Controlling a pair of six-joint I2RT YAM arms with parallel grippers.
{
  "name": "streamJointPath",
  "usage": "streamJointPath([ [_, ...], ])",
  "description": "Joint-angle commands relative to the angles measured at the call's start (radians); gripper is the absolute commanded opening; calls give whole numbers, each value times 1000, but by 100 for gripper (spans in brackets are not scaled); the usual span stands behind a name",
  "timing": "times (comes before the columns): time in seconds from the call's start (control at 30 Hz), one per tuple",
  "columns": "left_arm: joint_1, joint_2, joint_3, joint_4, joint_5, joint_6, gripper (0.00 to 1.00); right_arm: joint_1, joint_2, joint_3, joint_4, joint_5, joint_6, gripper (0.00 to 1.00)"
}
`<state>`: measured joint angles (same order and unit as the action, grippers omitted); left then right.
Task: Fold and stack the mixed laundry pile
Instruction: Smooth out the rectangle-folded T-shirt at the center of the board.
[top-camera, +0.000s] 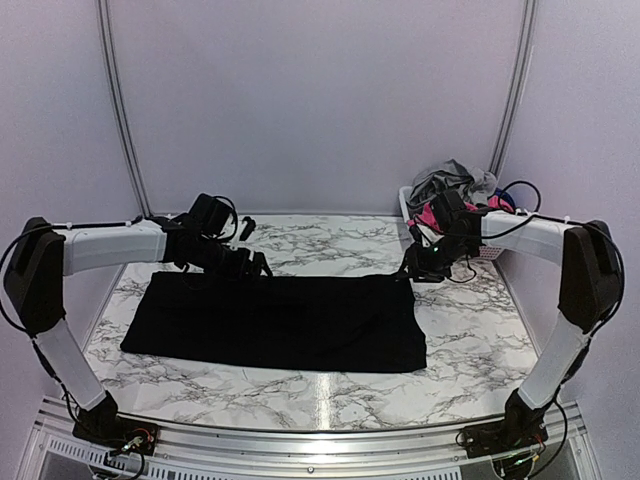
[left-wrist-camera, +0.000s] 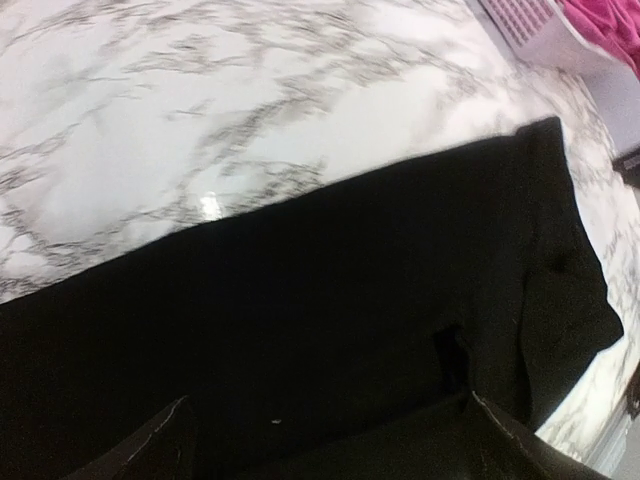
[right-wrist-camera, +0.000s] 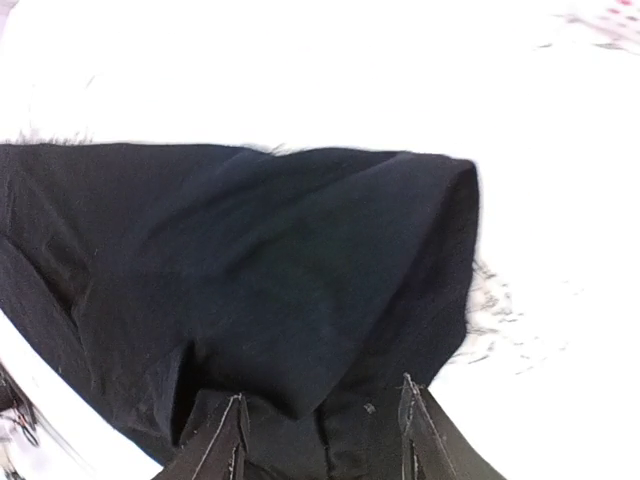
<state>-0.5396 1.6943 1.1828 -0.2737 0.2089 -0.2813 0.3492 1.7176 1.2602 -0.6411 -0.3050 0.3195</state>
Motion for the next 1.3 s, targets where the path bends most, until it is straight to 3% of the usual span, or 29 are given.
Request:
streamJointPath([
  [0.0,-143,31,55,30,60,113,93,-39,34,-11,91,-50,38,48],
  [0.33,-401,335,398,41,-6,207,78,-121,139,15,231,-168,110,47],
  [0.77,-485,620,683,-13,-75,235,75,-130,249,67,271,-177,119,46],
  [0.93,-498,664,725,-42,-45,269,48,-157,261,43,286,-172,129,46],
  [1.1,-514,651,699,-77,-20,350,3,-170,263,35,291,-187,132,46],
  [1.27,-540,588,613,-73,-14,436,0,-176,276,28,308,-199,143,44],
])
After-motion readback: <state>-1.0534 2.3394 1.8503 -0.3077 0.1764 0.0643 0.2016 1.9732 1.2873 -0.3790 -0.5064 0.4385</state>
